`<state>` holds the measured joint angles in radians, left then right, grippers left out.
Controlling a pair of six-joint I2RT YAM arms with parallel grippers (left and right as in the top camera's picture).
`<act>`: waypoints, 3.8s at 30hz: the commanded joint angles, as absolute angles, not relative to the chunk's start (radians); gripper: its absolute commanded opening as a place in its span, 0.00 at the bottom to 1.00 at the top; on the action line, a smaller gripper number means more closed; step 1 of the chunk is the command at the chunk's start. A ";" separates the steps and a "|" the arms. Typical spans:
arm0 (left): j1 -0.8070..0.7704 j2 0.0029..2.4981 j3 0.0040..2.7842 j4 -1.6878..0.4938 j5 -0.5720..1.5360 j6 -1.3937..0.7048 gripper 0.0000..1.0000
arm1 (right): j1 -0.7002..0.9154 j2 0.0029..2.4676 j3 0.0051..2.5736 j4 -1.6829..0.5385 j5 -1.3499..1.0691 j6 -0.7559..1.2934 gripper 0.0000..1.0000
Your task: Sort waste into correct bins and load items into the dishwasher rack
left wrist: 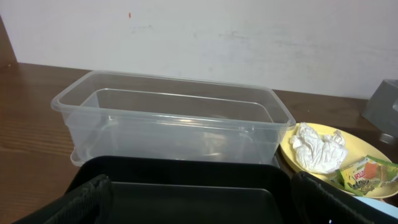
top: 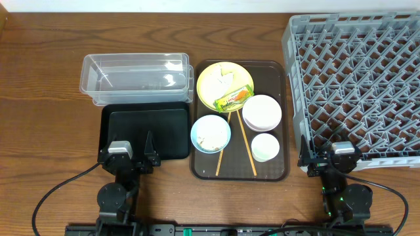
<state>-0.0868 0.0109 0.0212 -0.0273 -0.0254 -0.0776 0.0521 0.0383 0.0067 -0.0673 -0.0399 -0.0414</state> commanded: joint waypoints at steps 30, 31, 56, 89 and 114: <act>-0.081 0.943 0.883 -0.835 0.094 -0.087 0.94 | 0.059 0.676 0.604 -0.545 0.010 0.007 0.99; -0.081 0.986 0.926 -0.890 0.094 -0.087 0.94 | 0.059 0.725 0.647 -0.583 0.011 0.007 0.99; -0.329 1.298 1.087 -0.675 0.185 -0.110 0.92 | 0.059 0.973 0.862 -0.737 -0.072 0.007 0.99; -0.697 1.721 1.084 -0.479 0.088 -0.193 0.55 | 0.059 0.973 0.862 -0.740 -0.072 0.007 0.99; -0.783 1.757 1.085 -0.469 0.039 -0.204 0.19 | 0.059 0.973 0.862 -0.742 -0.072 0.007 0.99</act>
<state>-0.7811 1.7752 1.0683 -0.4671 0.0669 -0.2077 0.0521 0.9733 0.8406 -0.7403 -0.0639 -0.0040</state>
